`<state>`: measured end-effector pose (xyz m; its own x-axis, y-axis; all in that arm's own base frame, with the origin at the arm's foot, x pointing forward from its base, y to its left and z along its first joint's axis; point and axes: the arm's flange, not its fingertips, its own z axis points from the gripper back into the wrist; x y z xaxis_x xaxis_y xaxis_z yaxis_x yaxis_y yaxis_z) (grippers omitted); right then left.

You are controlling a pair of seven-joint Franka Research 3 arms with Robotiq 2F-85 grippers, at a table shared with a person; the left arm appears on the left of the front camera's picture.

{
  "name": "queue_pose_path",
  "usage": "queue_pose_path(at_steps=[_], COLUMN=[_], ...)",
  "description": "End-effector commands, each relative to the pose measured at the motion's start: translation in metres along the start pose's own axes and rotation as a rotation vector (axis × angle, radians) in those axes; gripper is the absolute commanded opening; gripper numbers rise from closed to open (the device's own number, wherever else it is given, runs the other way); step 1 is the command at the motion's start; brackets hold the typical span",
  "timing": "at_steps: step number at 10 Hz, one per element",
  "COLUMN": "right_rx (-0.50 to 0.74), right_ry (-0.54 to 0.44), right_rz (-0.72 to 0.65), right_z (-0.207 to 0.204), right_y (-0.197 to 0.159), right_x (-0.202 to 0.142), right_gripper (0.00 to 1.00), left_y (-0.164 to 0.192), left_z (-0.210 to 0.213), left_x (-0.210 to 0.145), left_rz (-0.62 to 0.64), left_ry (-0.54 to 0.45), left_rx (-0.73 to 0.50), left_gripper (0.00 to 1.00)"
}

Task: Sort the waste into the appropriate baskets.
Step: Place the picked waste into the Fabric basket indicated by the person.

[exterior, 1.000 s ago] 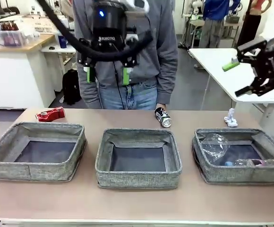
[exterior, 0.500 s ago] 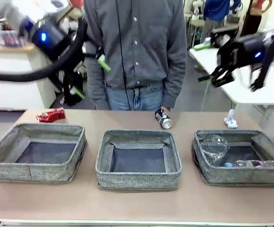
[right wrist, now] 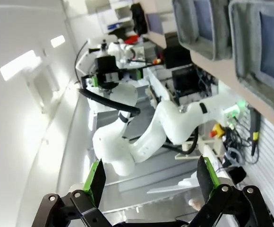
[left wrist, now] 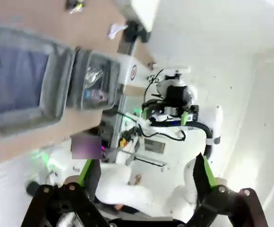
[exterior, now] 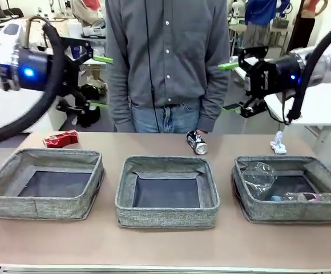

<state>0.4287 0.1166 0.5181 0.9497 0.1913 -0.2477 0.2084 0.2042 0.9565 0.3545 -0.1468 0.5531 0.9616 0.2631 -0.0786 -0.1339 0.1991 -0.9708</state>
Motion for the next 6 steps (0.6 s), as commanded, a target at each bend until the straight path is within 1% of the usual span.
queue_pose_path(at_steps=[1, 2, 3, 6], right_rx=[0.013, 0.0, 0.0, 0.0], right_ry=[-0.056, 0.0, 0.0, 0.0], right_rz=[-0.1, 0.0, 0.0, 0.0], right_z=[0.01, 0.0, 0.0, 0.0], right_y=[0.006, 0.0, 0.0, 0.0], right_x=[-0.027, 0.0, 0.0, 0.0], right_gripper=[1.0, 1.0, 1.0, 1.0], left_y=[0.005, 0.002, -0.003, -0.003], left_z=[-0.024, -0.034, -0.01, -0.01], left_x=[-0.004, -0.001, -0.007, -0.007], left_rz=[-0.474, -0.528, -0.168, -0.168], left_ry=[0.025, 0.113, 0.015, 0.015], left_rx=[0.024, 0.089, 0.013, 0.013], left_gripper=[1.0, 1.0, 1.0, 1.0])
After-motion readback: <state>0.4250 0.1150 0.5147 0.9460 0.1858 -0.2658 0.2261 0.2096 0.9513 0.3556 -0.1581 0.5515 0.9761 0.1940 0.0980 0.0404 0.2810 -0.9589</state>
